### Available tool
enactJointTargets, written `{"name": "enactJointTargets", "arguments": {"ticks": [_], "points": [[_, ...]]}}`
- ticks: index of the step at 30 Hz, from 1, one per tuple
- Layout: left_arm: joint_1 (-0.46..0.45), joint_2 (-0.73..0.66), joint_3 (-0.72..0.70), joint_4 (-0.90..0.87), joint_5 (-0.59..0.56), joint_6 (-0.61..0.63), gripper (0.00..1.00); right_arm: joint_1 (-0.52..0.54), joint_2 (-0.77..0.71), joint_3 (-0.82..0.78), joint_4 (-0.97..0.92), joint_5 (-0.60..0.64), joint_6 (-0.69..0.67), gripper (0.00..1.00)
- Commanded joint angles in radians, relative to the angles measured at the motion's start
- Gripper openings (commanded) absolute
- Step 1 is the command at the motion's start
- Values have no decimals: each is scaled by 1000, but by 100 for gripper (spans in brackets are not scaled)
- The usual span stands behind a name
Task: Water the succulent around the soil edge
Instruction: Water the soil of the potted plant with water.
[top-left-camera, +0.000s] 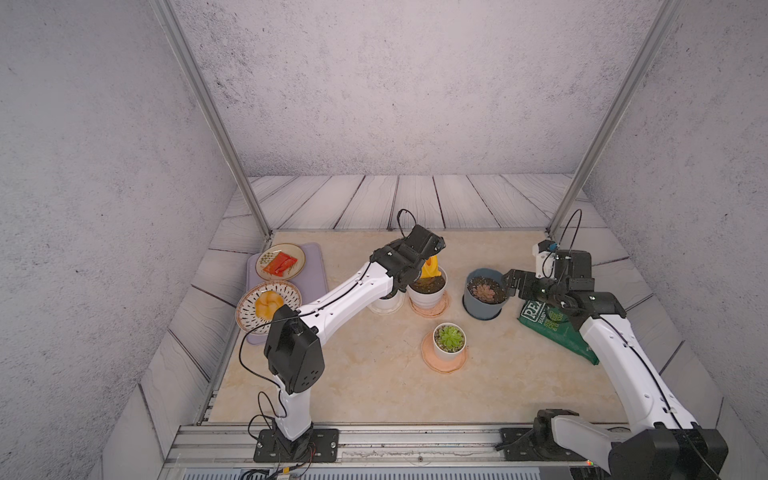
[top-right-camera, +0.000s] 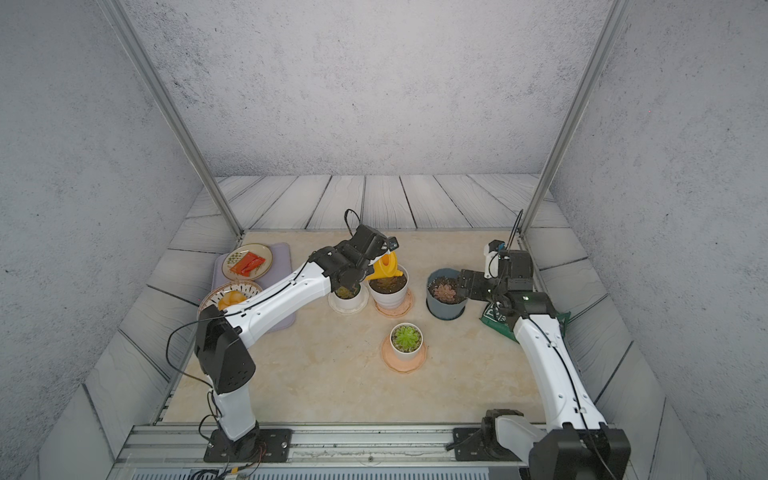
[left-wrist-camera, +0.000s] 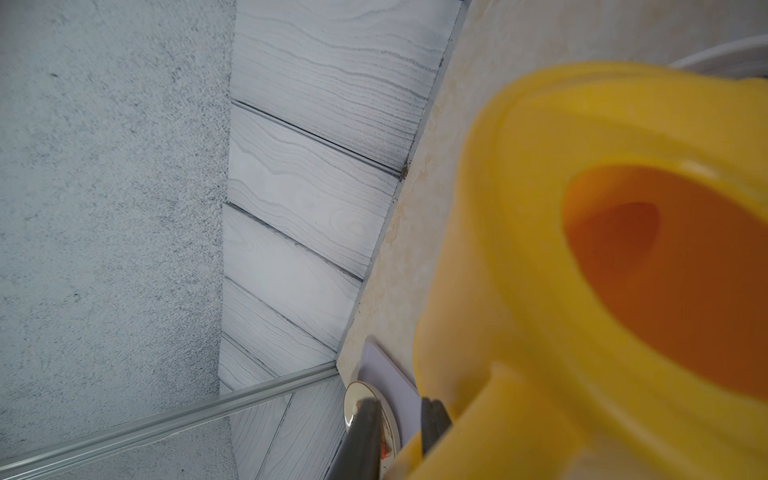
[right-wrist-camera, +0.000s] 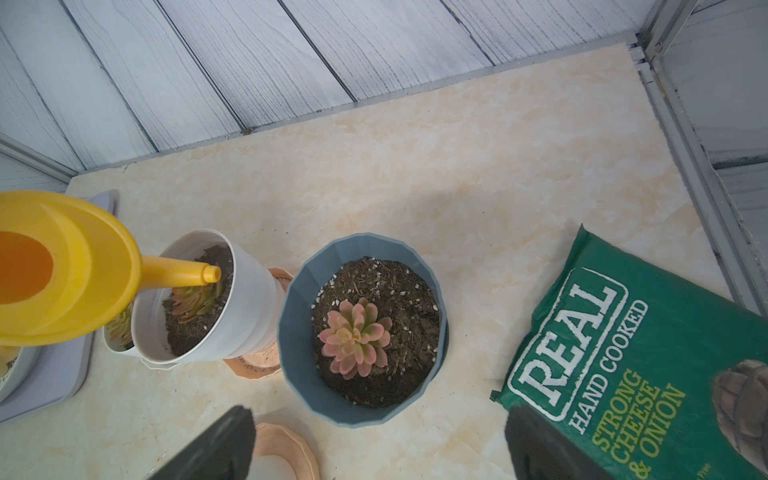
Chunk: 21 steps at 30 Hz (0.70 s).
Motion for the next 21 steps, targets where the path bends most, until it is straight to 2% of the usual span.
{"name": "enactJointTargets", "arguments": {"ticks": [1, 6, 21], "points": [[-3, 31, 84, -3, -55, 8, 0, 6, -6, -9, 13, 22, -11, 99], [0, 59, 123, -31, -77, 20, 0, 4, -21, -12, 16, 33, -11, 99], [23, 61, 119, -94, -147, -6, 0, 5, -31, -24, 33, 48, -12, 99]]}}
